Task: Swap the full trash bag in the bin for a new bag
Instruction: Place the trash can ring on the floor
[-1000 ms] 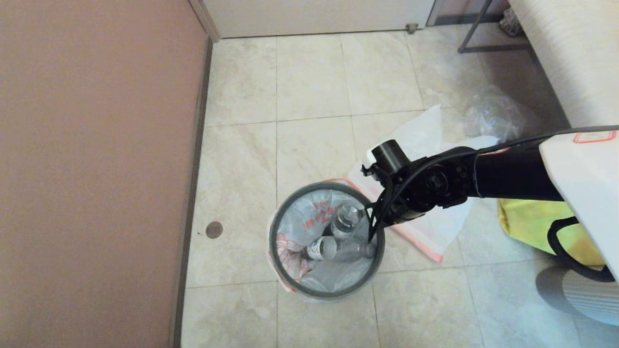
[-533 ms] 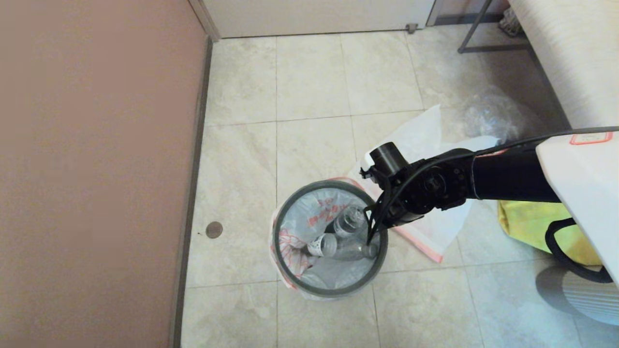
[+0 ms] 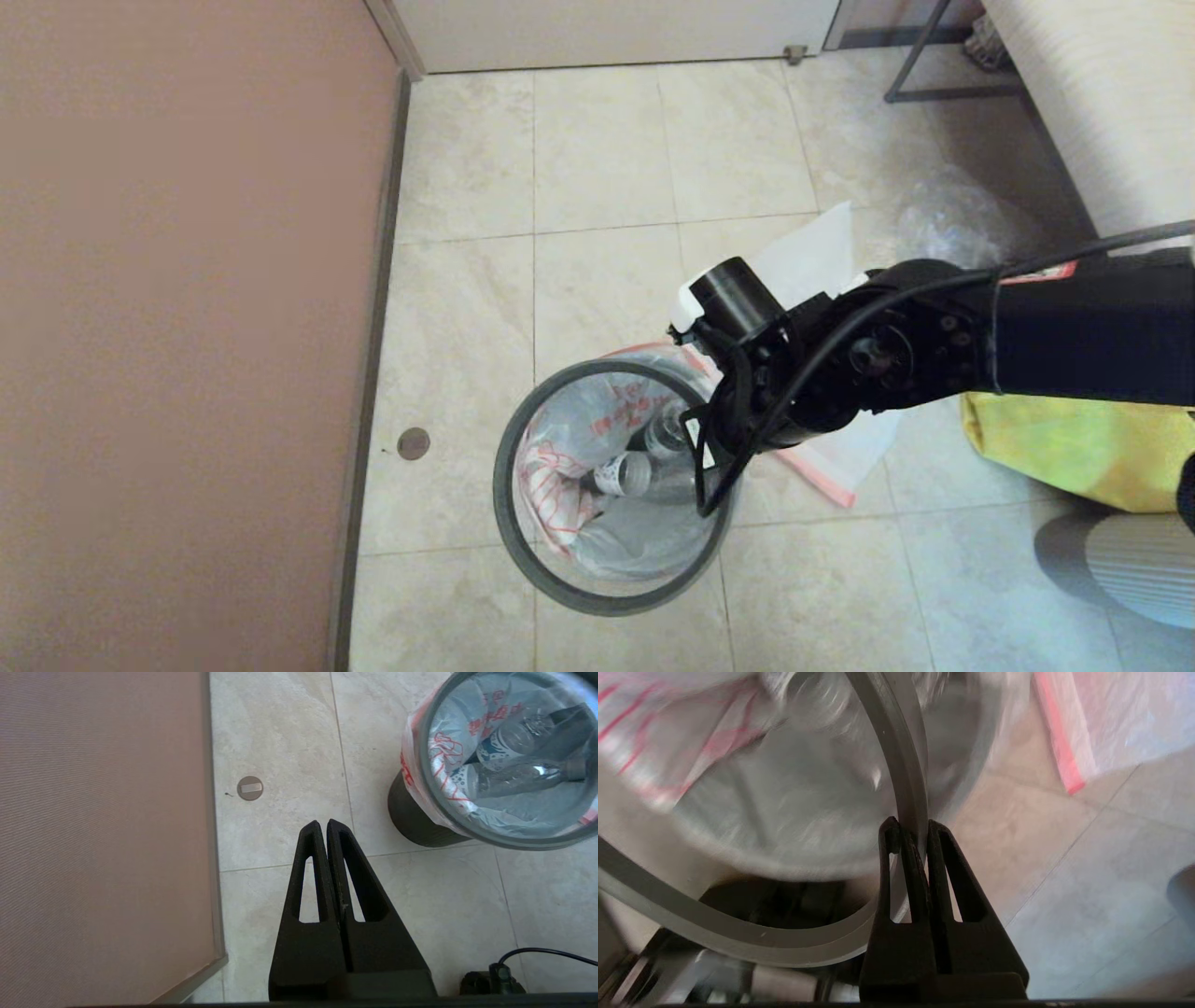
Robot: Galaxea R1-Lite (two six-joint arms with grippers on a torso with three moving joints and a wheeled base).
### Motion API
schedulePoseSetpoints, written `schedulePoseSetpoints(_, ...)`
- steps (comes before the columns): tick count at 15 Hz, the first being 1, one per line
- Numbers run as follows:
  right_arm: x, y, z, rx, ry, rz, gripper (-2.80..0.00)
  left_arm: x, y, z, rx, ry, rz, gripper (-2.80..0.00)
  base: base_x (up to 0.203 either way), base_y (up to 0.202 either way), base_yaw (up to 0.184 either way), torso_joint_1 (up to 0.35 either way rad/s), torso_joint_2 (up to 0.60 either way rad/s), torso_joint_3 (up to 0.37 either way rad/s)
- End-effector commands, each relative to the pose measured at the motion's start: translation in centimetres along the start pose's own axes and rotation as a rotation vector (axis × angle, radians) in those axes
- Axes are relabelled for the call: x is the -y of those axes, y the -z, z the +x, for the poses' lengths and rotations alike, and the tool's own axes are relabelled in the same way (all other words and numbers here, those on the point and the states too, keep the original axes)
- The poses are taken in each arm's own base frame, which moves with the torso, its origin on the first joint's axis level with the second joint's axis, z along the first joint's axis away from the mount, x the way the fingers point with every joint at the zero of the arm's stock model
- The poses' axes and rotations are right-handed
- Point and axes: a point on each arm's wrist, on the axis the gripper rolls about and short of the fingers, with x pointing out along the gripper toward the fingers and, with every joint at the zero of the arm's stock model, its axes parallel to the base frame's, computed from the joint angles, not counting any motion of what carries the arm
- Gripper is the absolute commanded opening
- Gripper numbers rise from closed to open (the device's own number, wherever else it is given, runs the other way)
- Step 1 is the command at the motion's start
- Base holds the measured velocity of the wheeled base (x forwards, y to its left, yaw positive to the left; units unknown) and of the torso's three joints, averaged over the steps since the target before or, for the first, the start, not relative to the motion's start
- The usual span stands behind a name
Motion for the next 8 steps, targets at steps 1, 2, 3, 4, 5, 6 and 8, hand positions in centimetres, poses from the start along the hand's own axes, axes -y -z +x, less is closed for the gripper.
schedulePoseSetpoints(1,0.5,-0.1,-3.6,0.034,-0.023,0.016,-2.80,0.0,0.3,0.1,-0.011,0.000,0.000,-2.80,0.000,0.000,0.000,0.000,0.00,0.000)
schedulePoseSetpoints(2,1.1,0.3,-5.1,0.024,-0.025,0.032,-2.80,0.0,0.3,0.1,-0.011,0.000,0.000,-2.80,0.000,0.000,0.000,0.000,0.00,0.000)
schedulePoseSetpoints(3,1.8,0.8,-6.7,0.015,-0.025,0.046,-2.80,0.0,0.3,0.1,-0.011,0.000,0.000,-2.80,0.000,0.000,0.000,0.000,0.00,0.000)
schedulePoseSetpoints(4,2.6,1.6,-8.0,0.006,-0.023,0.054,-2.80,0.0,0.3,0.1,-0.011,0.000,0.000,-2.80,0.000,0.000,0.000,0.000,0.00,0.000)
schedulePoseSetpoints(5,3.5,2.5,-9.4,0.000,-0.019,0.060,-2.80,0.0,0.3,0.1,-0.011,0.000,0.000,-2.80,0.000,0.000,0.000,0.000,0.00,0.000)
schedulePoseSetpoints(6,4.6,3.7,-10.7,-0.006,-0.013,0.066,-2.80,0.0,0.3,0.1,-0.011,0.000,0.000,-2.80,0.000,0.000,0.000,0.000,0.00,0.000)
schedulePoseSetpoints(8,7.2,6.7,-12.6,-0.034,0.019,0.086,-2.80,0.0,0.3,0.1,-0.011,0.000,0.000,-2.80,0.000,0.000,0.000,0.000,0.00,0.000)
